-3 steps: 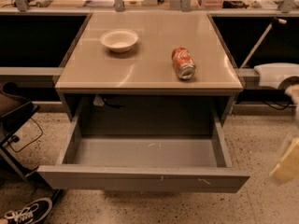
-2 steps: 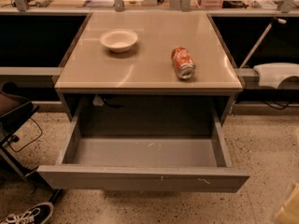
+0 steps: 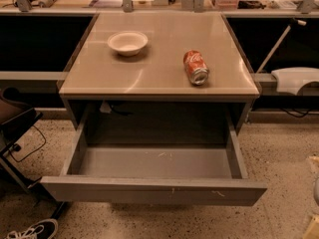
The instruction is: Close top drawer
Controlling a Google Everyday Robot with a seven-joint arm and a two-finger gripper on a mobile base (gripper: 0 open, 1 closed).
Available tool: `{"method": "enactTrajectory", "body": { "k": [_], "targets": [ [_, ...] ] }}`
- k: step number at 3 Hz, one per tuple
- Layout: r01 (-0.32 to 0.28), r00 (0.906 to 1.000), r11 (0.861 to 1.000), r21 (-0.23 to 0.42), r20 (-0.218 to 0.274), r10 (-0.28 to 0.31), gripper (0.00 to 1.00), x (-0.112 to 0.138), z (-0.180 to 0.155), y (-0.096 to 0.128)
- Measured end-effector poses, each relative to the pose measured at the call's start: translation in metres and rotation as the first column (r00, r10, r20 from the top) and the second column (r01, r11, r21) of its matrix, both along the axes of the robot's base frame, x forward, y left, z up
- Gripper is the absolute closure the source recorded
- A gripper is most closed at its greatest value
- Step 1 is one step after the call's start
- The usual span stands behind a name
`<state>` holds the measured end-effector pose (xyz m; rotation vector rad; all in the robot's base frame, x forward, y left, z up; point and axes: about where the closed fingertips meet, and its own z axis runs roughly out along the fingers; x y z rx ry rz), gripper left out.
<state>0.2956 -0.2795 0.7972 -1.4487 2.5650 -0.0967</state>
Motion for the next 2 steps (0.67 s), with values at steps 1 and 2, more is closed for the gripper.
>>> {"method": "enactTrajectory", "body": {
  "k": [1,2],
  "targets": [
    [-0.06,0.9982,0.998,0.022,0.013,0.059,0.0,-0.022,-0.028,0.01],
    [-0.091,0.9957,0.995,0.038,-0.01,0.092,0.0,-0.051,-0.097,0.016]
  ]
}}
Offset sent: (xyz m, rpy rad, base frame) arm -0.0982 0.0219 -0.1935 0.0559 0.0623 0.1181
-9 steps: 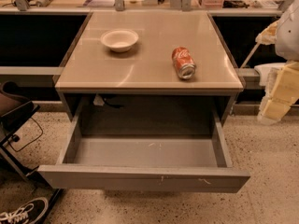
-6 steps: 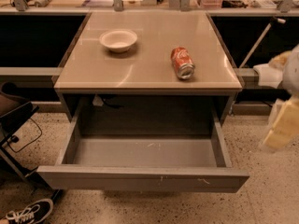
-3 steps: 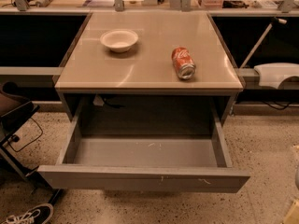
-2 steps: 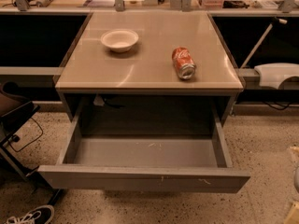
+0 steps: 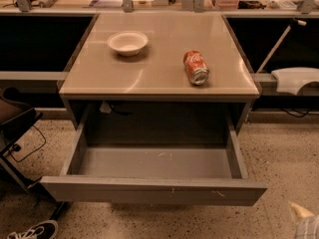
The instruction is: Close top drawer
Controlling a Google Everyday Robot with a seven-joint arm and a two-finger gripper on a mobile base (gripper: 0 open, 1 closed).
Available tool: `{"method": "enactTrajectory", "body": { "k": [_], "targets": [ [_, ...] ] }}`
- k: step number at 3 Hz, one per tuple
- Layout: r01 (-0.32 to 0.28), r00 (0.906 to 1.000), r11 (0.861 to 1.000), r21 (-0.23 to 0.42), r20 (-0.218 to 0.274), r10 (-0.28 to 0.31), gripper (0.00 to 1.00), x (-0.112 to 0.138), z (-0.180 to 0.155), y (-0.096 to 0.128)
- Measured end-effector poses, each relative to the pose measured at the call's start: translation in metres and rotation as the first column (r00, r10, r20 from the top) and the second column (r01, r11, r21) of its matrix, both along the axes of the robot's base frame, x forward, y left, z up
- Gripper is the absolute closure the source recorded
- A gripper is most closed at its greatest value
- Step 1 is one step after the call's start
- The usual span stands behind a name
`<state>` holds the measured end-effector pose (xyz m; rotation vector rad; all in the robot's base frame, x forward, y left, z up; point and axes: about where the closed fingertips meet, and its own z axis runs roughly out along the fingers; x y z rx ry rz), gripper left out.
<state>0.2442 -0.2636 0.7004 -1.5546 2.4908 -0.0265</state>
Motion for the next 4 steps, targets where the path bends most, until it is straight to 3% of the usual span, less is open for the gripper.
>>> {"method": "enactTrajectory", "body": {
  "k": [1,2,4],
  "targets": [
    [-0.07,0.9969,0.998,-0.012,-0.039,0.069,0.0,0.0,-0.058,0.017],
    [-0.103,0.9933,0.995,-0.016,-0.056,0.101,0.0,0.037,-0.092,0.031],
    [-0.094,0.9953,0.995,-0.031,-0.028,0.093,0.0,0.099,-0.101,0.044]
  ]
}}
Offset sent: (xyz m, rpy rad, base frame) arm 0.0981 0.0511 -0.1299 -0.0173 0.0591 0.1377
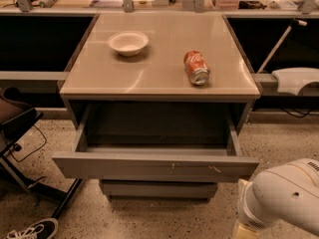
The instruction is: Close top drawer
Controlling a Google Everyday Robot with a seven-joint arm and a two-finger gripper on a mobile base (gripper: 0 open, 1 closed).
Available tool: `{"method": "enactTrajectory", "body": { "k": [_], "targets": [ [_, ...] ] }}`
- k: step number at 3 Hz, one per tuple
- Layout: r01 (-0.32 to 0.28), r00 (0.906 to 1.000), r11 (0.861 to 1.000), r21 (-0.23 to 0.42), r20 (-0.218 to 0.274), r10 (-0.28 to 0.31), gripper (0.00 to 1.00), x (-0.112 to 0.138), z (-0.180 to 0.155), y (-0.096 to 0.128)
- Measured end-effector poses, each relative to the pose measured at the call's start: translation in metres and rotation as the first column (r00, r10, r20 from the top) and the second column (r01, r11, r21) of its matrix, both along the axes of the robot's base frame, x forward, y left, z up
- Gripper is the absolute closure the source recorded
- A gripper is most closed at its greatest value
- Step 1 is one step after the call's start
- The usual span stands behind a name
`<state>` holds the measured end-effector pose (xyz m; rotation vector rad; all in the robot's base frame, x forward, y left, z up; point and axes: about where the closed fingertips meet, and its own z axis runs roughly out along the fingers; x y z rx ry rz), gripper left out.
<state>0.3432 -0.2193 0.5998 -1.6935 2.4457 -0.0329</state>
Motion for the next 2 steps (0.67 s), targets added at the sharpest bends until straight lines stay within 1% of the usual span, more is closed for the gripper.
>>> {"method": "enactTrajectory", "body": {
  "k": [1,2],
  "targets": [
    [0.0,1.0,1.0,0.0,0.0,0.0,0.0,0.0,0.0,-0.0001],
    [0.003,0.9999,1.0,0.016,-0.013,-0.003,0.0,0.0034,-0.0055,-0.0087]
  ]
}}
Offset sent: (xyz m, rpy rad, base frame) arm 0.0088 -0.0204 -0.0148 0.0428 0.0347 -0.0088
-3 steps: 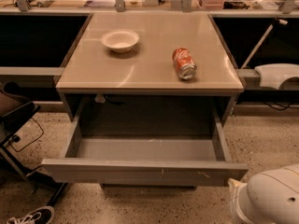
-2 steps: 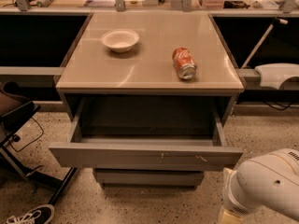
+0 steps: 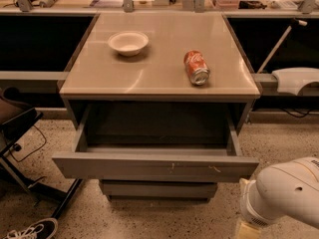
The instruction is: Close top drawer
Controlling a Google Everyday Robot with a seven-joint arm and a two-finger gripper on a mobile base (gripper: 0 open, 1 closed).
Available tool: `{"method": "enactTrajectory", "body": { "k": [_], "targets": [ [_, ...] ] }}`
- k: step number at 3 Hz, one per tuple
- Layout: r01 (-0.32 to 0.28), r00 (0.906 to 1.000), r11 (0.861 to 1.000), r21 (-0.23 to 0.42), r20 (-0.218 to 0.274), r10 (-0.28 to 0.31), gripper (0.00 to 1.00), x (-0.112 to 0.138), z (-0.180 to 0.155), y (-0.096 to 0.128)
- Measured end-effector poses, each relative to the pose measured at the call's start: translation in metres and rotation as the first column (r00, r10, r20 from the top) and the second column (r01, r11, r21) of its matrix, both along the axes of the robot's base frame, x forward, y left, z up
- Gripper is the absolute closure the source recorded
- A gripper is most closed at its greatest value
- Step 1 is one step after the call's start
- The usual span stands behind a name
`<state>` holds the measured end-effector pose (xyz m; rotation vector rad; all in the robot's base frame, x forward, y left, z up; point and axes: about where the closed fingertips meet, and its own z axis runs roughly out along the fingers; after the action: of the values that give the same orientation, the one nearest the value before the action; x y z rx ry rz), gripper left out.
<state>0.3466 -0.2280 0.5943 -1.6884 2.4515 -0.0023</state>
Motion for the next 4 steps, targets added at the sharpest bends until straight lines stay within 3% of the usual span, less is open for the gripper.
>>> {"method": "enactTrajectory", "body": {
  "k": [1,2,3,4],
  "targets": [
    [-0.102,0.9945,0.995,0.02,0.025,0.102,0.0,0.017,0.004,0.033],
    [-0.252,0.9656,0.967,0.024,0.073,0.25,0.0,0.04,0.022,0.102],
    [-0.377,0.9188,0.926,0.001,0.126,0.374,0.0,0.051,0.05,0.169],
    [-0.462,0.8751,0.887,-0.015,0.155,0.459,0.0,0.064,0.07,0.226]
  ]
}}
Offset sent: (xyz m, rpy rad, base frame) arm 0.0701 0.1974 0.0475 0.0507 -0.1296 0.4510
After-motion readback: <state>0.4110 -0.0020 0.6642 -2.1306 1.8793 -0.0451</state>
